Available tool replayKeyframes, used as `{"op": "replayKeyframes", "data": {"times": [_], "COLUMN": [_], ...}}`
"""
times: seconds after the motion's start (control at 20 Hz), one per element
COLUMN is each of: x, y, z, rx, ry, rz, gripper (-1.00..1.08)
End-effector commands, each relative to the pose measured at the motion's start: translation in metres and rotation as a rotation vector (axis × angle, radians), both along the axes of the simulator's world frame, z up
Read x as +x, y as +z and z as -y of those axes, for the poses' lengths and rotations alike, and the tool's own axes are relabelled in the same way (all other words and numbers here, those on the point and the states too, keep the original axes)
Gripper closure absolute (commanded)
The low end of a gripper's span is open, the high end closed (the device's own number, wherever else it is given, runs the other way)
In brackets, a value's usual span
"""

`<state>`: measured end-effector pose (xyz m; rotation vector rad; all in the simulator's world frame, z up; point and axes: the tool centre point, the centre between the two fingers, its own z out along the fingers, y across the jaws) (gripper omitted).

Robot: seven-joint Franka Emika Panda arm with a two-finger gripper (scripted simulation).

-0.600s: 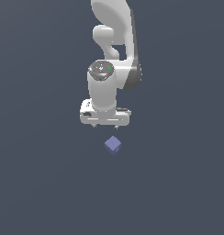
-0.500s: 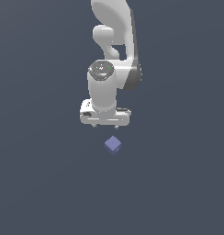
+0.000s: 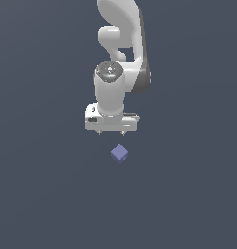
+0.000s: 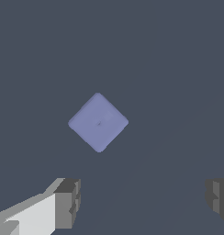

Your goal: Pick up the object and move it to a goal position.

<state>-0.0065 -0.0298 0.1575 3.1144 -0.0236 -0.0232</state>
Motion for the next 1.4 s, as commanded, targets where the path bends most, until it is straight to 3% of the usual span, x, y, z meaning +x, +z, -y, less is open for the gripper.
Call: {"op": "replayKeyframes", "data": {"times": [0.0, 0.65, 1.35], "x": [0.0, 0.006, 0.023], "y": [0.0, -0.009, -0.038], "z": [0.0, -0.005, -0.02], "rx": [0.0, 0.004, 0.015], "ry": [0.002, -0.103, -0.437], "rz": [0.0, 0.004, 0.015], "gripper": [-0.92, -0.92, -0.92]}}
